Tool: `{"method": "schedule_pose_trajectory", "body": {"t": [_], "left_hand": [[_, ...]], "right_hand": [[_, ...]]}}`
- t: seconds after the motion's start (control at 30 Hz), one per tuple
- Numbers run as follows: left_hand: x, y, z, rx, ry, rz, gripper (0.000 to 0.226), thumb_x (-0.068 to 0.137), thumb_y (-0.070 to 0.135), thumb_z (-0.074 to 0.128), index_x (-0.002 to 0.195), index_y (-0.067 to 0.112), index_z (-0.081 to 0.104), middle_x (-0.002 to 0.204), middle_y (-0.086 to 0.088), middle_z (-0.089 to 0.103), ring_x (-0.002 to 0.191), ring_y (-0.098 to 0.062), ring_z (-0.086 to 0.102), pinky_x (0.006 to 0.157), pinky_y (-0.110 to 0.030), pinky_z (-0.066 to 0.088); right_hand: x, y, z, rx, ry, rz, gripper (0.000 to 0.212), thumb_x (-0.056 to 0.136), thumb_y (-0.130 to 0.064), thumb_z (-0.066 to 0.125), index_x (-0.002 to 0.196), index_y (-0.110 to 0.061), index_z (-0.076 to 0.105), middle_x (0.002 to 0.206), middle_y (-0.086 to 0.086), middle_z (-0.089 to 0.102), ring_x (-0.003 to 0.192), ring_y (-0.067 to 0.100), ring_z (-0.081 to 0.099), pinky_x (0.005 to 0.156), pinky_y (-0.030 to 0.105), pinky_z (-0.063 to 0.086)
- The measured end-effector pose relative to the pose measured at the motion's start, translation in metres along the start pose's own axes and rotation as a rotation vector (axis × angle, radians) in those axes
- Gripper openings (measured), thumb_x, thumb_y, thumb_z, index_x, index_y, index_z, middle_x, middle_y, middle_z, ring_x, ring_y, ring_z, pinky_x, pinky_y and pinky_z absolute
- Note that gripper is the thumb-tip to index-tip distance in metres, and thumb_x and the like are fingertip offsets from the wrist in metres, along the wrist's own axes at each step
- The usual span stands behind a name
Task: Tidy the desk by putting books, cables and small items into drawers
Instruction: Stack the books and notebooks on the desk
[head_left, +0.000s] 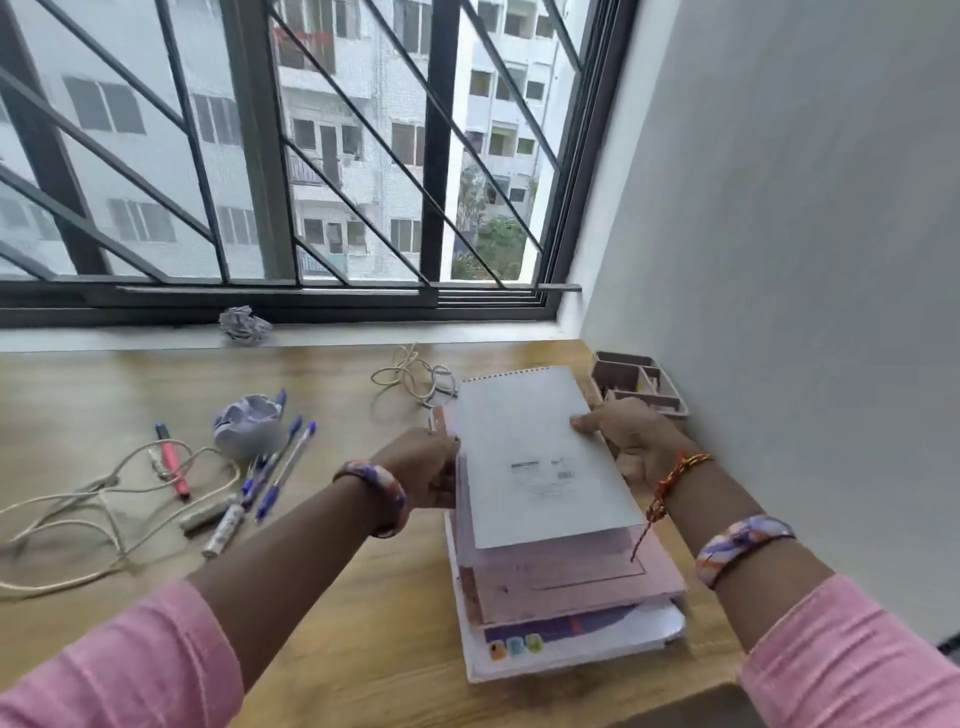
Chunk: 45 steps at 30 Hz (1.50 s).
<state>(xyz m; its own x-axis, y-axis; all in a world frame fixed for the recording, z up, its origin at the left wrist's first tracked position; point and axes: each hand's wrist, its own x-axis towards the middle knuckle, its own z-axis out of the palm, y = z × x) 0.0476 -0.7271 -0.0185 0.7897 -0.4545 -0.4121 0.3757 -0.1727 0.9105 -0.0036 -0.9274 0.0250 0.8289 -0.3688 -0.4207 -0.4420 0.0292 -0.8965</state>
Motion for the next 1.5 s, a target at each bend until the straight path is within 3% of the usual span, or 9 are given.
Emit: {"method": "schedule_pose_trajectory", "body": {"t": [0.1,0.23,0.4,0.53,0.77,0.97,1.17,1.37,1.5], "left_hand": [[0.013,-0.009,0.021,0.126,0.052,0.009,0.029,0.094,0.014,0.051,0.066,0.006,0.048,0.062,-0.008,0.047,0.052,-0.018,0.051,0.047,-0.021,0.05],[0.026,-0.02,0.029,0.471,0.222,0.071,0.03,0.082,0.006,0.064,0.056,0.007,0.05,0.06,-0.007,0.048,0.066,-0.021,0.049,0.066,-0.03,0.047],[0.023,-0.032,0.026,0.616,0.462,0.113,0.032,0.075,0.002,0.066,0.054,0.012,0.044,0.056,0.0,0.043,0.066,-0.019,0.045,0.051,-0.023,0.032],[0.023,-0.04,0.027,0.638,0.582,0.148,0.041,0.075,-0.001,0.061,0.046,0.014,0.036,0.049,0.001,0.035,0.052,-0.014,0.036,0.045,-0.021,0.026],[0.019,-0.048,0.039,0.373,0.654,0.207,0.028,0.064,0.006,0.062,0.05,0.017,0.04,0.059,-0.002,0.046,0.06,-0.016,0.043,0.058,-0.023,0.034],[0.006,-0.06,0.026,0.017,0.672,0.233,0.04,0.08,-0.012,0.057,0.12,-0.006,0.054,0.109,-0.015,0.058,0.094,-0.019,0.052,0.065,-0.018,0.049],[-0.043,-0.091,0.008,0.468,0.761,0.181,0.033,0.084,0.001,0.06,0.116,0.009,0.061,0.117,-0.007,0.06,0.098,-0.018,0.058,0.086,-0.025,0.047],[-0.102,-0.127,-0.023,0.847,0.852,0.164,0.031,0.081,-0.011,0.051,0.103,0.003,0.068,0.117,-0.01,0.062,0.111,-0.024,0.055,0.093,-0.014,0.031],[-0.134,-0.161,-0.042,1.057,0.788,0.126,0.046,0.087,0.029,0.037,0.122,0.01,0.059,0.136,-0.006,0.052,0.126,-0.024,0.049,0.106,-0.035,0.037]], "right_hand": [[0.016,0.011,-0.018,-0.27,-0.002,-0.061,0.015,0.084,0.003,0.06,0.1,0.005,0.062,0.107,0.019,0.063,0.081,0.021,0.062,0.064,0.03,0.052],[0.032,0.026,-0.02,-0.418,-0.147,-0.05,0.024,0.069,0.01,0.069,0.074,-0.005,0.05,0.077,0.016,0.049,0.061,0.019,0.05,0.053,0.024,0.038],[0.046,0.034,-0.006,-0.557,-0.192,-0.14,0.019,0.073,0.011,0.067,0.076,-0.002,0.054,0.077,0.009,0.056,0.073,0.019,0.057,0.06,0.022,0.046],[0.058,0.036,0.002,-0.749,-0.179,-0.242,0.027,0.07,-0.005,0.076,0.089,0.003,0.059,0.099,0.017,0.063,0.098,0.031,0.06,0.087,0.039,0.049],[0.059,0.033,0.009,-1.019,-0.14,-0.356,0.037,0.076,-0.022,0.074,0.101,-0.001,0.056,0.105,0.016,0.058,0.099,0.028,0.055,0.071,0.027,0.036],[0.047,0.042,0.01,-1.166,-0.164,-0.47,0.03,0.084,-0.033,0.064,0.086,-0.005,0.053,0.106,0.018,0.056,0.103,0.03,0.049,0.073,0.028,0.033],[0.014,0.076,0.033,-1.022,-0.264,-0.751,0.043,0.085,-0.023,0.062,0.122,-0.002,0.053,0.142,0.02,0.035,0.136,0.028,0.026,0.105,0.025,0.024],[-0.05,0.111,0.09,-0.877,-0.644,-1.071,0.037,0.091,-0.011,0.052,0.128,-0.004,0.051,0.144,0.012,0.038,0.133,0.023,0.035,0.106,0.021,0.027],[-0.076,0.138,0.125,-1.06,-0.771,-1.115,0.052,0.096,-0.023,0.042,0.142,-0.003,0.028,0.152,0.014,0.022,0.141,0.024,0.018,0.114,0.026,0.011]]}}
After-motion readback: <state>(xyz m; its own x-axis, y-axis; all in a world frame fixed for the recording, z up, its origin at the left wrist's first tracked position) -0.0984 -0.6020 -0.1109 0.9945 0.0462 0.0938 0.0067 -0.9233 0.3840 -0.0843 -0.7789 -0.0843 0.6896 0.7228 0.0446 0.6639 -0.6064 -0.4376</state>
